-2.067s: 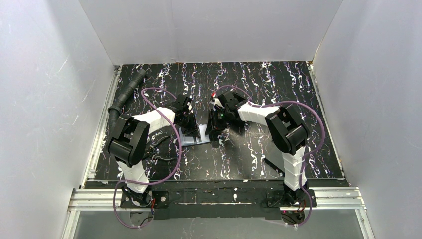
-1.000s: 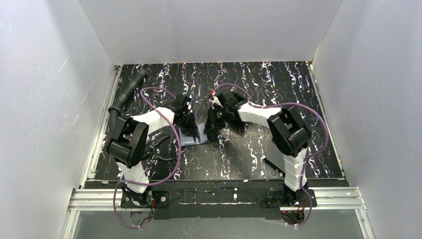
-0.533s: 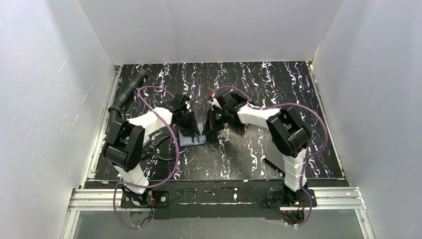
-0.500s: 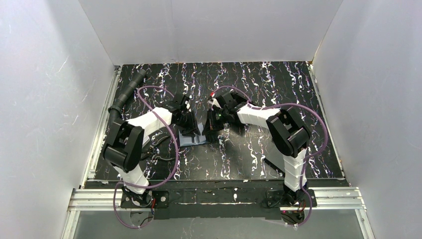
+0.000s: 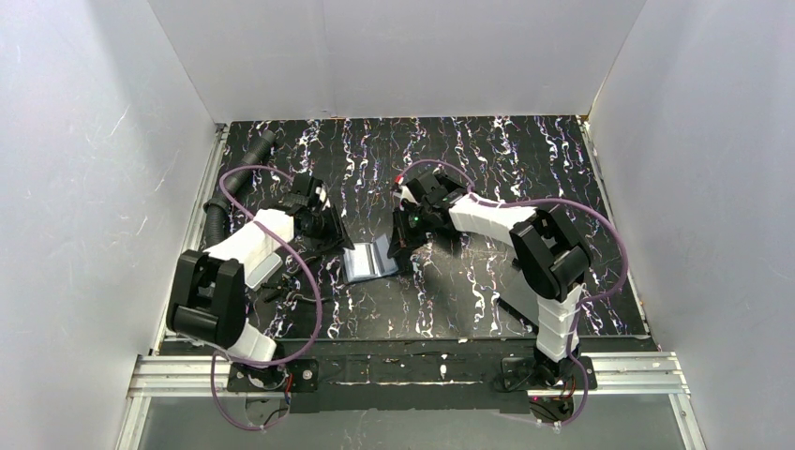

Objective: Put the credit cards into the card holder
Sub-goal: Turn over the card holder at the center of the board.

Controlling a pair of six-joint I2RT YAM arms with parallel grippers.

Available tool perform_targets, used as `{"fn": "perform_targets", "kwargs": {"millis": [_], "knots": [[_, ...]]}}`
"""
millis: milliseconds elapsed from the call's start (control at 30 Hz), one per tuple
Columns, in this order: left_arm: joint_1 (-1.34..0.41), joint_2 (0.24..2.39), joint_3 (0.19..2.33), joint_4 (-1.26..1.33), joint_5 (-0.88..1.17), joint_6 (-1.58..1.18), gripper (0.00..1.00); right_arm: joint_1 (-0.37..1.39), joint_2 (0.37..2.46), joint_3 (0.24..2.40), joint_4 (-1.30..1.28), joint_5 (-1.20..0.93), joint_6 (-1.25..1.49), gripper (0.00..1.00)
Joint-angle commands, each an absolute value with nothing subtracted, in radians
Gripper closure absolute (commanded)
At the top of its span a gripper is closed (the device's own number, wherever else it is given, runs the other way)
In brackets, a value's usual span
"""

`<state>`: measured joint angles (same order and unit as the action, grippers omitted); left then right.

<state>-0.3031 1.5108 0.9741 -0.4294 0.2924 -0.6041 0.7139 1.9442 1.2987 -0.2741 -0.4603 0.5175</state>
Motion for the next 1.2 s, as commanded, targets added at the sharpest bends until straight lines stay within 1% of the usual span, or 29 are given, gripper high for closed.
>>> {"fn": "perform_targets", "kwargs": {"millis": [0,167,233,267,500,667,800,867,1167], "knots": [[-0.290,1.565,0.918,-0.408,0.332,-0.599,0.70,0.719,1.875,1.336,-0.371,-0.394,0.462,0.96],[-0.315,1.650,0.901,-0.327,0.391,-0.638,0.71,0.729,1.870,1.365,-0.394,-0.390,0.453,0.91],[-0.324,1.665,0.900,-0.309,0.400,-0.651,0.72,0.738,1.875,1.382,-0.399,-0.401,0.456,0.82],[-0.328,1.668,0.900,-0.304,0.398,-0.652,0.72,0.744,1.876,1.389,-0.399,-0.404,0.457,0.80],[-0.333,1.668,0.894,-0.296,0.392,-0.648,0.73,0.776,1.874,1.413,-0.397,-0.404,0.473,0.70],[-0.333,1.659,0.890,-0.291,0.403,-0.649,0.73,0.782,1.893,1.415,-0.379,-0.411,0.483,0.69],[-0.333,1.631,0.887,-0.294,0.412,-0.648,0.69,0.782,1.909,1.414,-0.371,-0.413,0.483,0.69],[-0.333,1.619,0.891,-0.304,0.412,-0.646,0.67,0.783,1.917,1.412,-0.359,-0.424,0.487,0.65],[-0.330,1.524,0.914,-0.377,0.388,-0.630,0.57,0.782,1.963,1.368,-0.209,-0.516,0.570,0.61]]}}
